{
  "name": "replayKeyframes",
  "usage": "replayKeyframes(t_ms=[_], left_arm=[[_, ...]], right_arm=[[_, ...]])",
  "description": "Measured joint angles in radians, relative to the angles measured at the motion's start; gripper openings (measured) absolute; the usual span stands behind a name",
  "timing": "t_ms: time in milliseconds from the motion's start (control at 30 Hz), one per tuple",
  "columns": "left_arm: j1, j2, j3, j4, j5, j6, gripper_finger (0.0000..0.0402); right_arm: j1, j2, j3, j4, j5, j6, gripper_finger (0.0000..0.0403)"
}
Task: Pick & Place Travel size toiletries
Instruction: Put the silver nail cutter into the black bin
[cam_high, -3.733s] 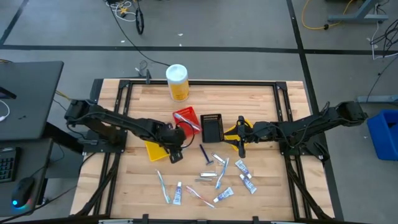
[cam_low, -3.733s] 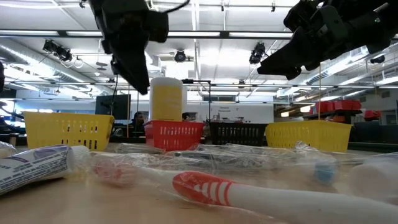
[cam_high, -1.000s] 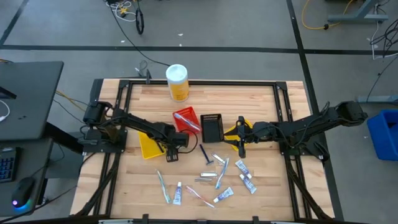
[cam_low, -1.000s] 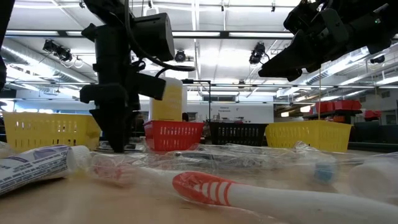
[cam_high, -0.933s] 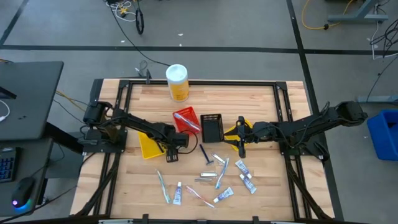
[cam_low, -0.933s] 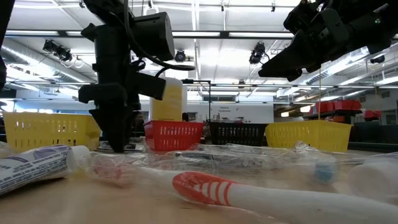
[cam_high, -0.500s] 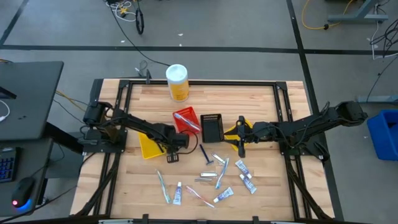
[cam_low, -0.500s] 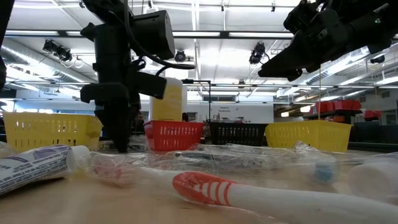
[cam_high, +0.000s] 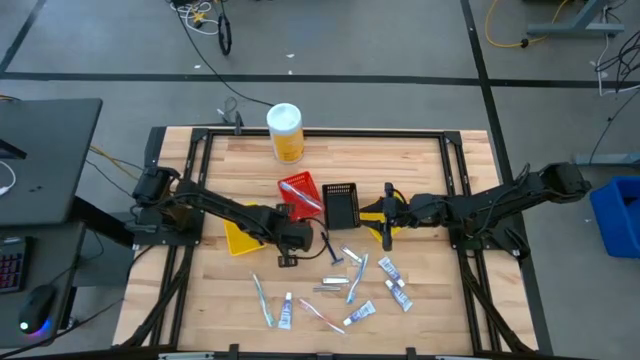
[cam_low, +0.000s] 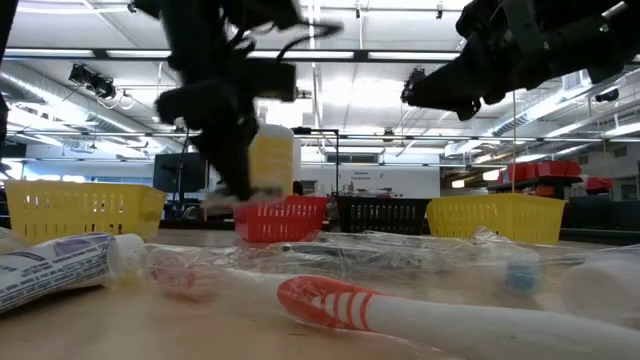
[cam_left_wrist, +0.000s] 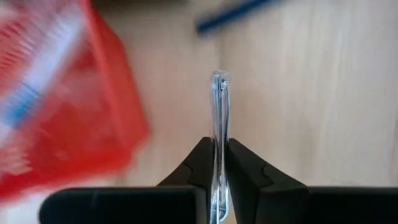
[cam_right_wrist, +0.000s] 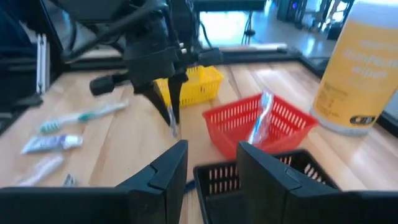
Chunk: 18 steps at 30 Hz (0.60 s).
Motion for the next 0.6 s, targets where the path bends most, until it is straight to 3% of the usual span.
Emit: replayKeyframes(t_ms=[267, 600], left_arm=[[-0.009, 0.000, 0.178, 0.017, -0.199, 0.094, 0.0038], [0.019, -0.002, 0.220, 0.135, -0.213, 0.136, 0.0039]], right_arm=[[0.000, 0.082, 0.000, 0.135, 0.001, 0.000, 0.0156], [-0.036, 0.229, 0.000, 0.336, 0.045, -0.023, 0.0166]])
